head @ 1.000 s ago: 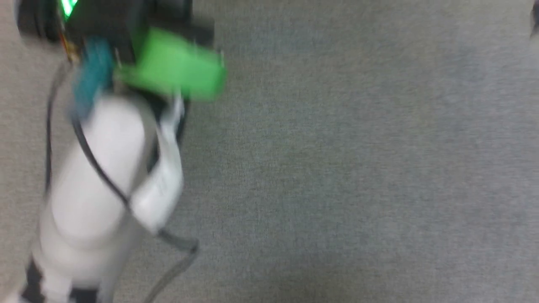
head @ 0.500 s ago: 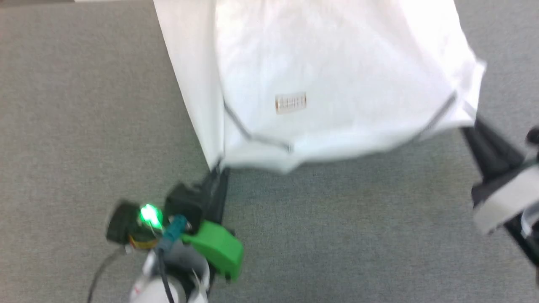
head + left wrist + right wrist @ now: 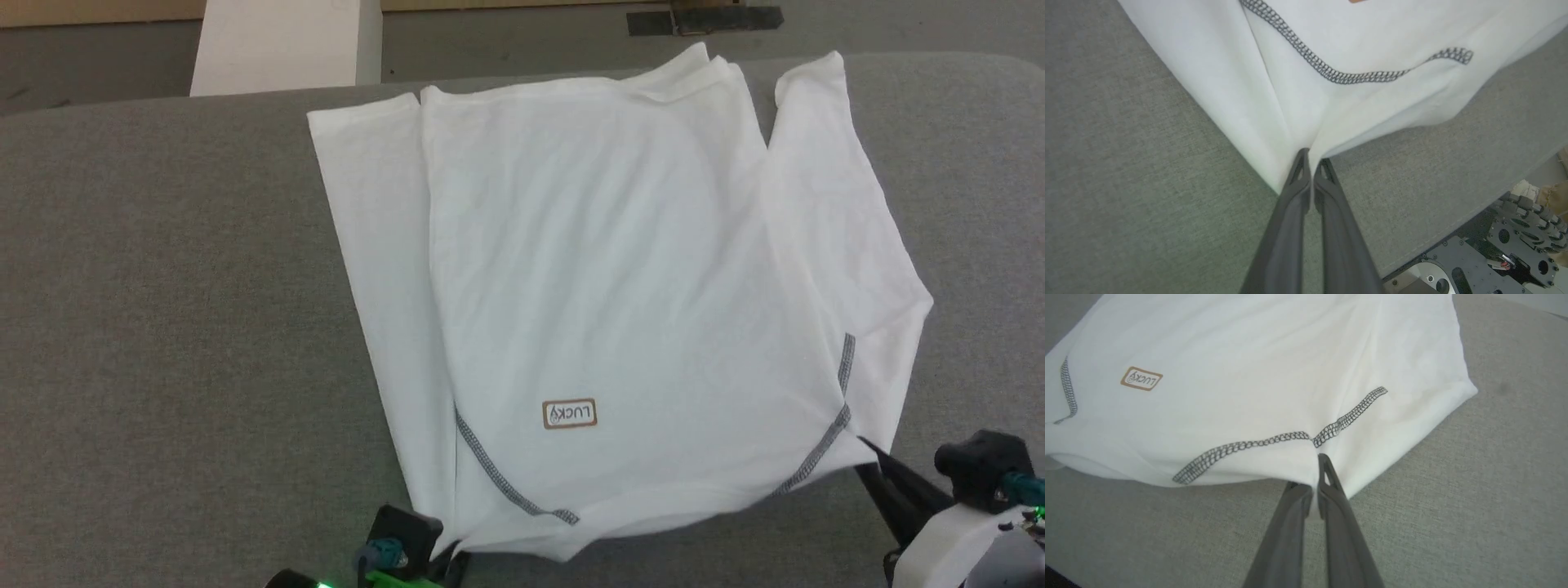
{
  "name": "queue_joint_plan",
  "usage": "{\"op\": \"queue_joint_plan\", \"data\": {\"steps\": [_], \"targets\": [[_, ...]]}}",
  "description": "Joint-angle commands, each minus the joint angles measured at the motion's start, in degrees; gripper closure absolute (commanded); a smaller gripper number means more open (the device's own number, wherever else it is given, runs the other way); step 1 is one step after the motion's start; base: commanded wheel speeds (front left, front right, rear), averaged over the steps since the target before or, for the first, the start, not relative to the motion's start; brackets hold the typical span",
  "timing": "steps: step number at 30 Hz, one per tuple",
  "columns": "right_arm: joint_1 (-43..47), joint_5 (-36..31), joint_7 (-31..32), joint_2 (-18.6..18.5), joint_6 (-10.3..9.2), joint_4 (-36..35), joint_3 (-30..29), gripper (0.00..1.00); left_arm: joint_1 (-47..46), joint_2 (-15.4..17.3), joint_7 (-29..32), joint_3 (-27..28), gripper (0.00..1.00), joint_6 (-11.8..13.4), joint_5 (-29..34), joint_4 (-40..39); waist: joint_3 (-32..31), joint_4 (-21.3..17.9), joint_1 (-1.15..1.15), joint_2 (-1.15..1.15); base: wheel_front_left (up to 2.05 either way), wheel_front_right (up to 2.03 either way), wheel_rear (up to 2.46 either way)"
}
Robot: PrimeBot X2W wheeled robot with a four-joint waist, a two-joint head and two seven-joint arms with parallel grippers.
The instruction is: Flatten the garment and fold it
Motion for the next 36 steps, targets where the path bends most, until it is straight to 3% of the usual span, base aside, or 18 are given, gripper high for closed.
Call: {"op": "queue_joint_plan", "data": {"steps": [1, 9, 17, 18, 19, 20, 25, 29, 36], "targets": [[1.51, -0.35, 0.79, 0.14, -0.11, 0.52, 0.37, 1.0, 1.59, 0.7, 0.5, -0.12, 1.0, -0.34, -0.87, 0.53, -1.11, 0.35, 0.01, 0.0, 0.0, 0.0, 0.0], [7.39, 0.53, 6.12, -0.94, -0.11, 1.29, 3.55, 1.0, 5.49, 1.7, 2.09, -0.66, 1.0, -1.14, -4.41, 2.14, -2.94, 0.65, 0.01, 0.0, 0.0, 0.0, 0.0], [8.79, -0.57, 6.09, 0.22, -0.11, 2.14, 3.87, 1.0, 6.79, 0.68, -0.04, -0.43, 1.0, -1.36, -5.99, 4.41, -4.83, 0.73, 0.01, 0.0, 0.0, 0.0, 0.0], [8.68, -0.93, 5.64, 0.59, -0.11, 2.43, 3.65, 0.94, 6.62, 0.34, -1.06, -0.19, 1.0, -1.27, -5.83, 4.74, -5.09, 0.75, 0.01, 0.0, 0.0, 0.0, 0.0], [8.5, -1.57, 4.94, 0.89, -0.11, 2.7, 3.58, 0.58, 6.28, -0.27, -3.03, 0.48, 1.0, -0.76, -5.4, 5.14, -5.27, 0.79, 0.01, 0.0, 0.0, 0.0, 0.0], [8.25, -2.08, 4.15, 1.4, -0.11, 3.07, 3.25, 0.0, 5.93, -0.63, -4.61, 0.64, 0.0, -0.7, -4.83, 5.66, -5.53, 0.75, 0.01, 0.0, 0.0, 0.0, 0.0], [7.99, -2.76, 2.74, 2.7, -0.11, 3.99, 2.78, 0.0, 5.61, -1.6, -7.77, 0.04, 0.0, -2.51, -5.08, 7.62, -6.68, 0.9, 0.01, 0.0, 0.0, 0.0, 0.0], [9.12, 0.6, 4.7, 1.98, -0.11, 1.21, 2.56, 0.0, 6.9, -1.07, -8.15, 0.03, 0.0, -4.7, -7.59, 6.22, -7.49, 1.03, 0.01, 0.0, 0.0, 0.0, 0.0], [13.74, 9.94, 10.91, -0.6, -0.11, -10.75, -3.5, 0.0, 11.17, 0.77, -13.53, 9.89, 0.0, -2.42, -14.34, -9.05, -8.28, 1.37, 0.01, 0.0, 0.0, 0.0, 0.0]]}}
